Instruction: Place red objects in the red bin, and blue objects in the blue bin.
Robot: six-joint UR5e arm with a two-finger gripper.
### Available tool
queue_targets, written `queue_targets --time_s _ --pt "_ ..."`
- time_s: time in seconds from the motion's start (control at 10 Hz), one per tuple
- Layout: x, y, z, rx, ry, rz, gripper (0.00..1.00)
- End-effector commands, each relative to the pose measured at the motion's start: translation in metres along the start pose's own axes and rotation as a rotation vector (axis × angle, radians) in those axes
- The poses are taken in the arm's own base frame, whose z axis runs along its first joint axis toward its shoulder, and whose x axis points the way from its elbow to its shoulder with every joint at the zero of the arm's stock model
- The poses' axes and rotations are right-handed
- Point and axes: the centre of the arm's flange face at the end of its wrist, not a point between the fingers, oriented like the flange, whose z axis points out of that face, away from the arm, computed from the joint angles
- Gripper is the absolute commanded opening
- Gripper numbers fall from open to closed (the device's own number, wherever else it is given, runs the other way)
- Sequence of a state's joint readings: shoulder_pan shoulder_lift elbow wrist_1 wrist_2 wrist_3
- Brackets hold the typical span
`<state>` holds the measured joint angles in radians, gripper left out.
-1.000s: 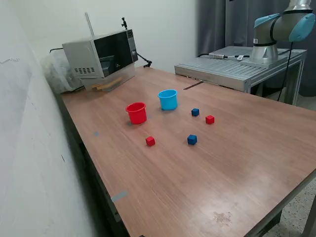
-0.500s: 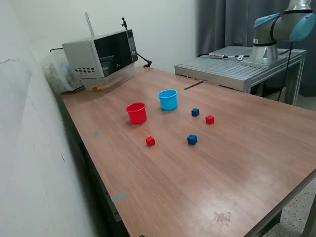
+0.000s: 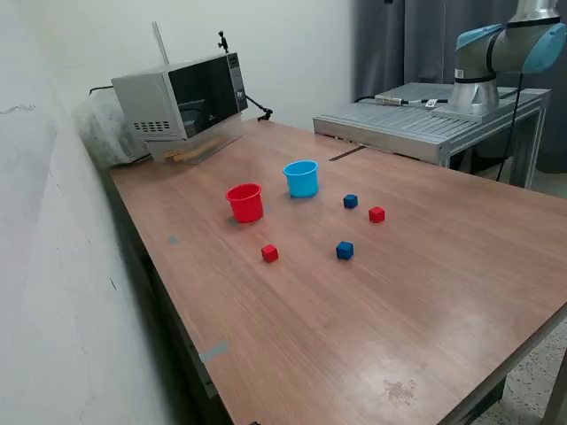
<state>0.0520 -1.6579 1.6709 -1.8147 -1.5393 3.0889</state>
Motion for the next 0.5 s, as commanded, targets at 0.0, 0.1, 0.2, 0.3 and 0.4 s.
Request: queue_targets --time_s 0.0,0.1,0.2,0.3,0.4 --pt "0.005 0.034 0.107 -0.042 0.081 -0.004 1.0" --pt "-0.001 0.031 0.171 0.008 0.08 0.006 1.0" --pt "-0.008 0.031 0.215 0.034 0.075 0.018 1.0" --pt "-0.024 0.033 0.244 0.058 0.068 0.036 1.0" --pt "-0.055 0.033 0.27 0.083 0.06 0.08 1.0"
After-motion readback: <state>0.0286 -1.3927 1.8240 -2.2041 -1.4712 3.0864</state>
